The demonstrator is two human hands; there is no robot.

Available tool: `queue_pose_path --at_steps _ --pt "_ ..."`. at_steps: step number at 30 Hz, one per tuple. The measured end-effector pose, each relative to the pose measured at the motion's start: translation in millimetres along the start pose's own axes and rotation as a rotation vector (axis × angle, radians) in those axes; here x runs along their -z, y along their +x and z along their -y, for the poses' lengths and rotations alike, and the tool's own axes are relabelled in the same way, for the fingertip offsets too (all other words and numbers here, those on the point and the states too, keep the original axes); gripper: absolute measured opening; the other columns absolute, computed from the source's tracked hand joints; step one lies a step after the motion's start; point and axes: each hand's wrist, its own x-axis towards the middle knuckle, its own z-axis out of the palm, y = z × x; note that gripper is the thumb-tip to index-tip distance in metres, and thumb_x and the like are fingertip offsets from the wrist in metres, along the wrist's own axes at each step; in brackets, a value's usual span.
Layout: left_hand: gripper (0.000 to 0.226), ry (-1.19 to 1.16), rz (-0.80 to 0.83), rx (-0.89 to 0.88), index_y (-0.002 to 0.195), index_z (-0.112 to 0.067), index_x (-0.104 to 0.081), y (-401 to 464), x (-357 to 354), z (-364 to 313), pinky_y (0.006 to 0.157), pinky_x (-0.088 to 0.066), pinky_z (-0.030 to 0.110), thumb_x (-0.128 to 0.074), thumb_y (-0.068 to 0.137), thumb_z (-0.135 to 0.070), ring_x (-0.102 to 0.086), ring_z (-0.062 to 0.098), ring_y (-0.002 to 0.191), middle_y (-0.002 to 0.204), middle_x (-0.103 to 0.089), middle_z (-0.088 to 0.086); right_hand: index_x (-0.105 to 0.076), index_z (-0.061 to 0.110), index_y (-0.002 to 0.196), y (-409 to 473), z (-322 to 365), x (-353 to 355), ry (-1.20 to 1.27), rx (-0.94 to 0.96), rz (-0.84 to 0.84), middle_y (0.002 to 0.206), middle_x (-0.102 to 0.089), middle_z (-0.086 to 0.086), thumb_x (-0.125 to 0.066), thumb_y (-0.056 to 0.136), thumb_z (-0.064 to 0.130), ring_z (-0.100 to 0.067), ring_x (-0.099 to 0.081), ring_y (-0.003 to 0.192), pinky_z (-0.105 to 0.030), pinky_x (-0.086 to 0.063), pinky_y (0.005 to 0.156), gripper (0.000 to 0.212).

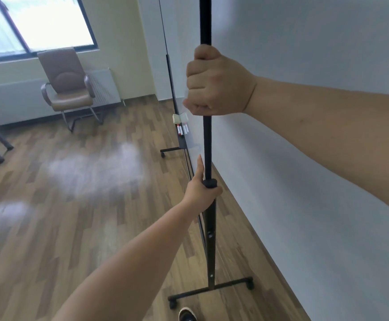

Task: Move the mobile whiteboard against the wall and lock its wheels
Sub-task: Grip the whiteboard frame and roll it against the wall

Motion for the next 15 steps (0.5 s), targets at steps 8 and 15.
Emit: queue_pose_path --at_steps 8,15 --pt "0.109 -0.013 -0.025 0.013 0.152 -0.055 0.002 146.3 48.1 -2.0 0.094 -0.055 0.041 -0.071 0.086 -0.008 -0.06 0.015 0.103 0.126 -0.054 -0.006 -0.048 0.01 0.057 -39.2 -56.7 -132.8 0.009 -0.013 0.034 0.055 -0.047 -0.006 -0.059 0.095 0.008 -0.03 -0.052 0.058 -0.04 -0.038 0.083 0.039" --pt "0.106 0.03 -0.005 0.021 0.155 -0.049 -0.001 254.1 92.1 -13.8 0.091 -0.056 0.044 -0.07 0.087 -0.006 -0.06 0.007 0.091 0.101 -0.05 -0.023 -0.05 0.013 0.056 -60.4 -101.1 -233.1 -0.035 -0.037 0.06 0.054 -0.048 -0.005 -0.058 0.093 0.006 -0.029 -0.051 0.057 -0.039 -0.039 0.083 0.039"
